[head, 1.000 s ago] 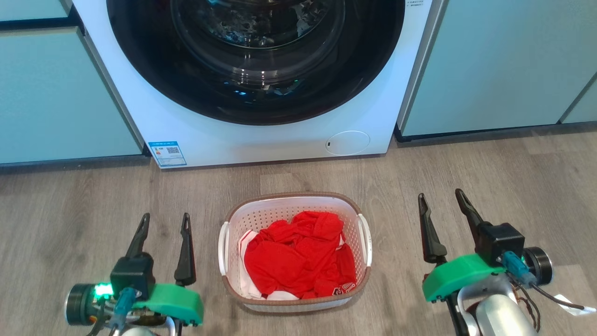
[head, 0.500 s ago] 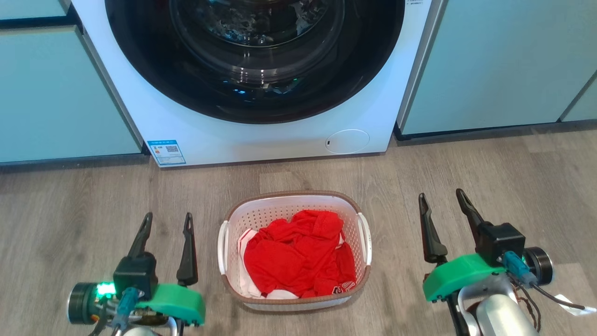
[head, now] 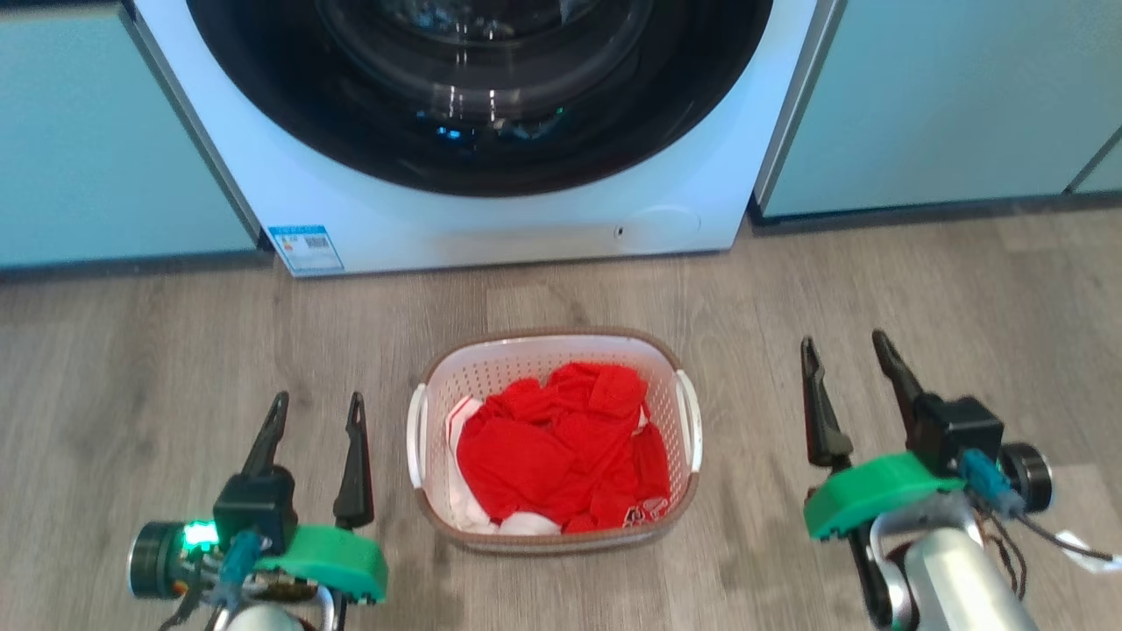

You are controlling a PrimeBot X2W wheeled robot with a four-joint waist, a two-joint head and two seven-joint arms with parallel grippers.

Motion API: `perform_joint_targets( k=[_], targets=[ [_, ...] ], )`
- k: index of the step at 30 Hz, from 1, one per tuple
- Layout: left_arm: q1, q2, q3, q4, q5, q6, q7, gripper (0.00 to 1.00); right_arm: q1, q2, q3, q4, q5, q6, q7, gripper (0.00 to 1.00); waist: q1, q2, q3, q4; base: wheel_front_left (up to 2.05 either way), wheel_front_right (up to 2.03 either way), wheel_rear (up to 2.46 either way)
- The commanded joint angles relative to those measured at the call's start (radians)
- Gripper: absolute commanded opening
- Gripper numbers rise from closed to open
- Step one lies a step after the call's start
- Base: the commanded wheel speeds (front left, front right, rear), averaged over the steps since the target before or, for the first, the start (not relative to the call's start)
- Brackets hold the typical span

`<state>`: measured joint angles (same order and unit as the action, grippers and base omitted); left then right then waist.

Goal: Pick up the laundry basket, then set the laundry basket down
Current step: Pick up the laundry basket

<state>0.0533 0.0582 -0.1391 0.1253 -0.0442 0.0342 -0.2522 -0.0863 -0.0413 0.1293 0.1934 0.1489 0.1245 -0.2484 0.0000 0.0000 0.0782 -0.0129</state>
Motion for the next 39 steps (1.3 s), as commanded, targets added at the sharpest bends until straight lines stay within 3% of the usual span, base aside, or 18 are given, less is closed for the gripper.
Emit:
perform_joint_targets(
  k=[1,15,23,30,39],
  targets=[
    [-0.06,-0.003,0.034,-0.025,0.009,-0.002,-0.01,1.0,-0.057,-0.009,0.018,-0.031,-0.01,0.006,-0.013,1.0,0.0,0.0,0.032,0.004,0.0,0.0,0.0],
    [-0.3,-0.007,0.016,0.092,-0.015,-0.006,-0.01,1.0,-0.264,-0.009,-0.042,0.04,-0.011,0.006,-0.013,1.0,0.0,0.0,0.385,0.026,0.0,0.0,0.0],
    [-0.455,-0.008,-0.005,0.206,-0.051,0.0,-0.01,1.0,-0.391,-0.009,-0.043,0.138,-0.018,0.006,-0.013,1.0,0.0,0.0,0.581,0.037,0.0,0.0,0.0],
    [-0.572,-0.008,-0.042,0.342,-0.084,-0.005,-0.01,1.0,-0.477,-0.009,-0.03,0.23,0.002,0.006,-0.013,1.0,0.0,0.0,0.711,0.049,0.0,0.0,0.0],
    [-0.66,-0.008,-0.091,0.464,-0.109,-0.013,-0.01,1.0,-0.519,-0.009,-0.017,0.286,0.015,0.006,-0.013,1.0,0.0,0.0,0.797,0.06,0.0,0.0,0.0]
  ],
)
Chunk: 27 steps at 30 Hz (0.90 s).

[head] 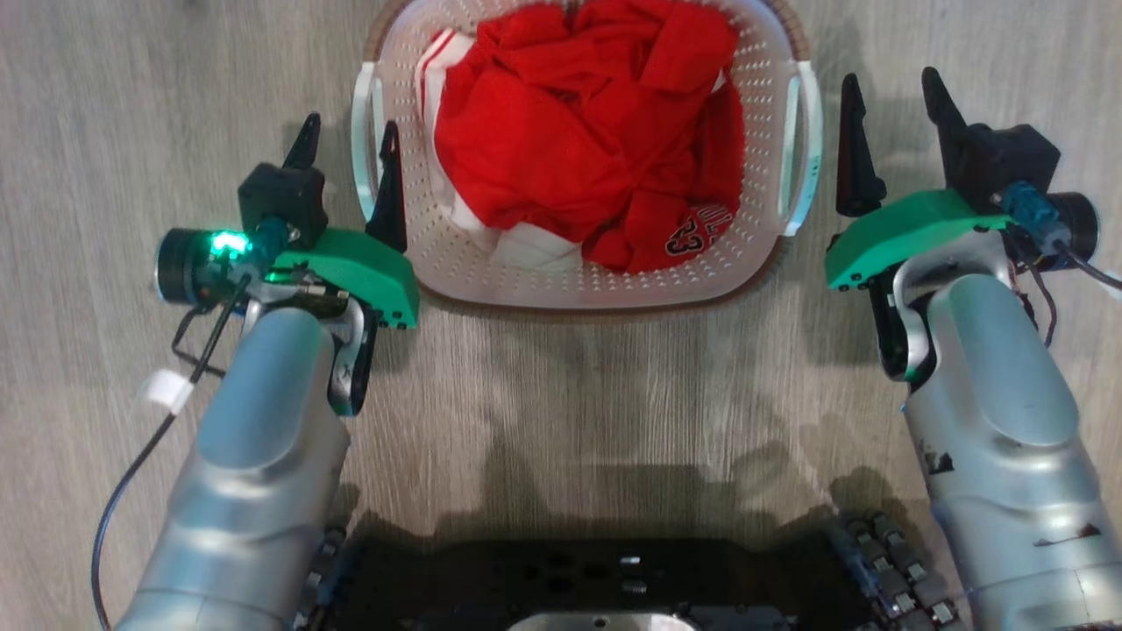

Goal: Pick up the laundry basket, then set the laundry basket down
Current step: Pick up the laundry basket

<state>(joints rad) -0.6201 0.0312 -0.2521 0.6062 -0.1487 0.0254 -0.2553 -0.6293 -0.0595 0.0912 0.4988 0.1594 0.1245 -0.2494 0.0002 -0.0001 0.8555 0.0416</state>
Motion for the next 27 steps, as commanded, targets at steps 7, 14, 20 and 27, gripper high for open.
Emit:
perform_joint_targets(
  k=[7,14,20,27],
  targets=[
    [-0.045,0.019,0.0,0.064,-0.017,-0.003,-0.006,1.0,-0.002,0.009,0.031,-0.005,0.004,0.006,-0.012,1.0,-0.0002,0.0001,0.074,0.017,0.0,0.0,0.0],
    [-0.077,0.019,-0.015,0.135,-0.025,-0.009,-0.006,1.0,-0.019,0.009,0.062,0.043,0.017,0.006,-0.012,1.0,-0.0002,0.0001,0.091,0.026,0.0,0.0,0.0],
    [-0.104,0.019,-0.035,0.188,-0.035,-0.02,-0.006,1.0,-0.038,0.009,0.083,0.126,0.023,0.006,-0.012,1.0,-0.0002,0.0001,0.1,0.035,0.0,0.0,0.0],
    [-0.159,0.019,-0.072,0.256,-0.038,-0.042,-0.006,1.0,-0.073,0.009,0.104,0.203,0.042,0.006,-0.012,1.0,-0.0002,0.0001,0.126,0.04,0.0,0.0,0.0]
  ],
)
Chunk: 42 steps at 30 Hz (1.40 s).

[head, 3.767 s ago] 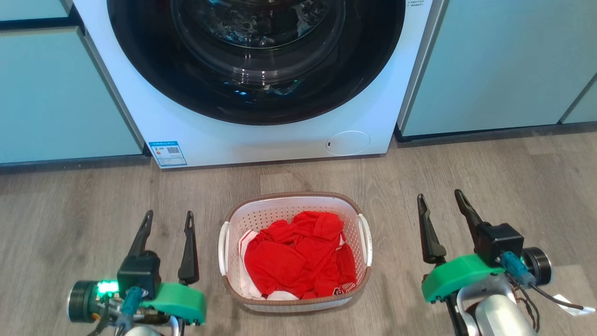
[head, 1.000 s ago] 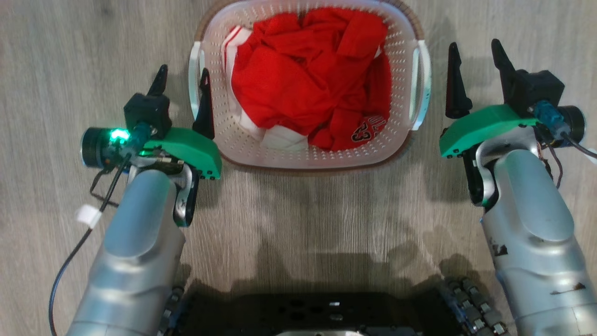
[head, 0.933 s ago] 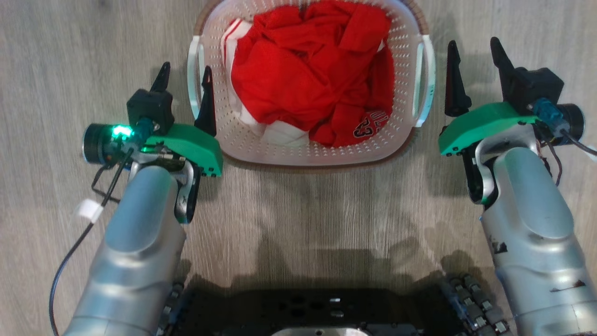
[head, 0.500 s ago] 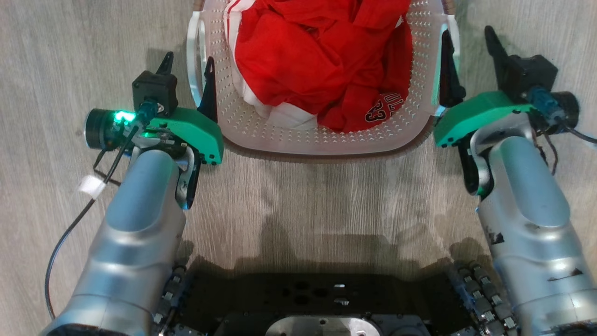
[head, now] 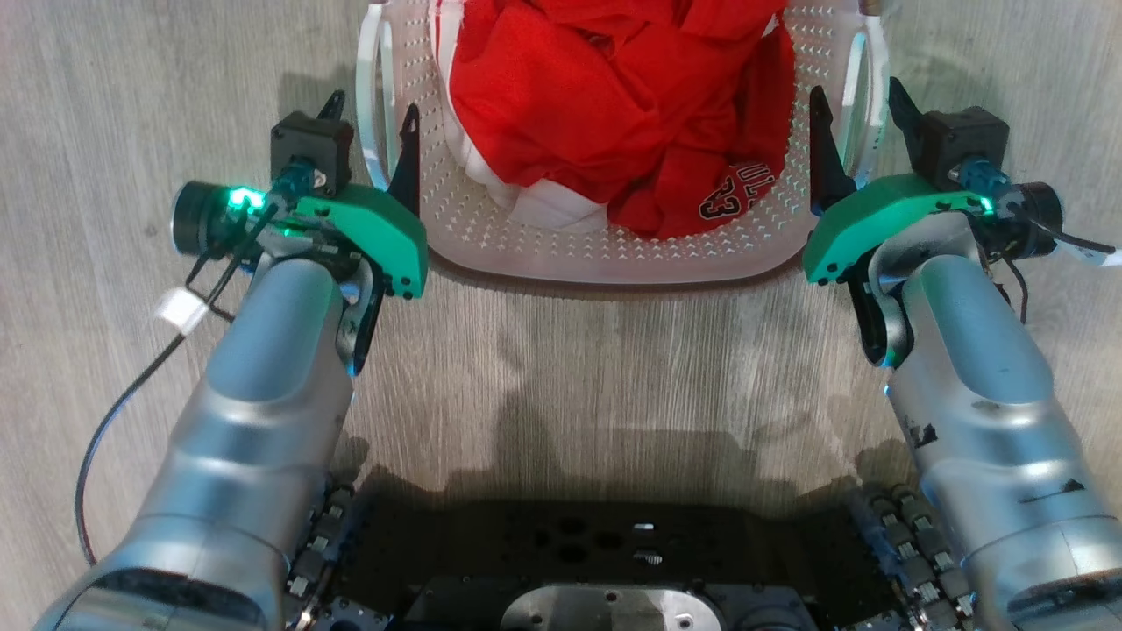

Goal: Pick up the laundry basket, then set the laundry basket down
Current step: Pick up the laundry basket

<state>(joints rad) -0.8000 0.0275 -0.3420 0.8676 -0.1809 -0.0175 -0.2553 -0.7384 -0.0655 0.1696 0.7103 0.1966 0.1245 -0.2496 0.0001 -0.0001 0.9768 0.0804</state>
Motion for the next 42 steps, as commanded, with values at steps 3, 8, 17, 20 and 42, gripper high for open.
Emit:
perform_joint_targets(
  k=[3,8,17,20,42],
  targets=[
    [-0.007,0.023,0.008,0.021,-0.018,0.0,-0.006,1.0,0.018,0.015,0.034,0.019,0.008,0.006,-0.012,1.0,-0.0001,0.0001,0.017,0.002,0.0,0.0,0.0],
    [-0.046,0.023,-0.015,0.065,-0.036,-0.004,-0.006,1.0,-0.015,0.015,0.056,0.061,0.022,0.006,-0.012,1.0,-0.0001,0.0001,0.033,0.004,0.0,0.0,0.0],
    [-0.085,0.023,-0.052,0.132,-0.083,-0.016,-0.006,0.16,-0.059,0.015,0.099,0.118,0.057,0.006,-0.012,0.43,-0.0001,0.0001,0.036,0.002,0.0,0.0,0.0],
    [-0.087,0.023,-0.064,0.146,-0.101,-0.019,-0.006,0.0,-0.068,0.015,0.11,0.136,0.052,0.006,-0.012,0.21,-0.0001,0.0001,0.024,0.001,0.0,0.0,0.0],
    [0.057,0.023,-0.198,0.23,-0.308,-0.009,-0.006,0.0,-0.018,0.015,0.22,0.342,0.147,0.006,-0.012,0.0,-0.0001,0.0001,-0.292,-0.04,0.0,0.0,0.0]
  ],
)
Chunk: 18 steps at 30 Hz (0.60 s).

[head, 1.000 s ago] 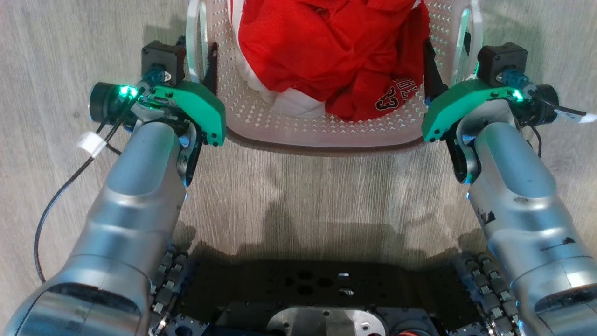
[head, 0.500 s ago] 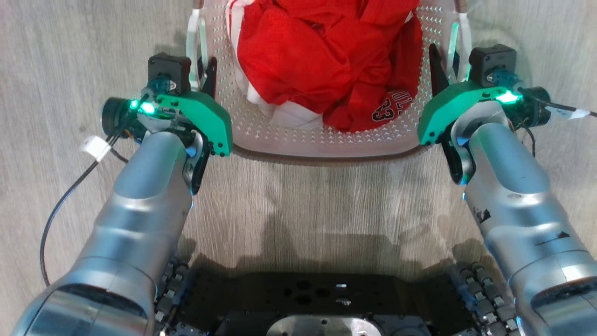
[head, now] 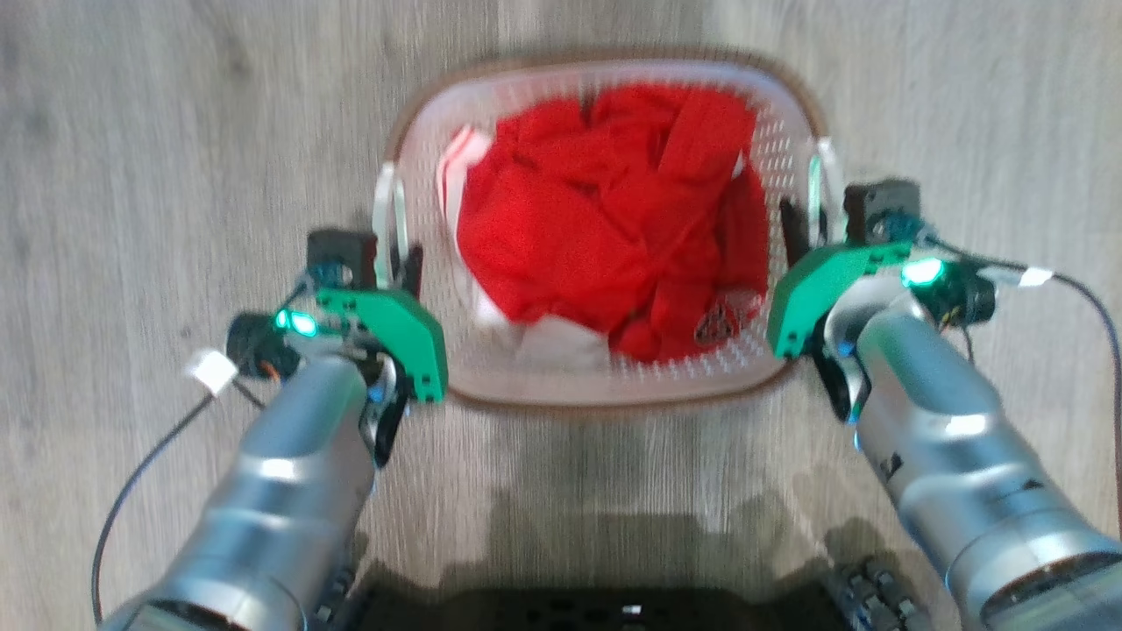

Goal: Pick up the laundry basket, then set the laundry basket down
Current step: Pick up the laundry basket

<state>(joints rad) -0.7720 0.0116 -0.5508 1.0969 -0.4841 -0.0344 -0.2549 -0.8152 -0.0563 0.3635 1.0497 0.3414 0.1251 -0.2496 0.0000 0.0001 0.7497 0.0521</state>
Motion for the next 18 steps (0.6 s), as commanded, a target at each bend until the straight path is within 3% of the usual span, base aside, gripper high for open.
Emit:
perform_joint_targets(
  k=[1,18],
  targets=[
    [0.039,0.039,0.0,0.011,-0.017,0.008,-0.007,0.0,0.066,0.006,0.039,0.013,0.016,0.006,-0.012,0.0,0.0,-0.0001,-0.087,-0.015,0.0,0.0,0.0],
    [0.217,0.039,-0.152,0.103,-0.207,0.006,0.043,0.0,0.216,0.006,0.287,0.108,0.286,0.006,0.054,0.0,0.0,-0.0001,-0.425,-0.035,0.0,0.0,0.0]
  ],
)
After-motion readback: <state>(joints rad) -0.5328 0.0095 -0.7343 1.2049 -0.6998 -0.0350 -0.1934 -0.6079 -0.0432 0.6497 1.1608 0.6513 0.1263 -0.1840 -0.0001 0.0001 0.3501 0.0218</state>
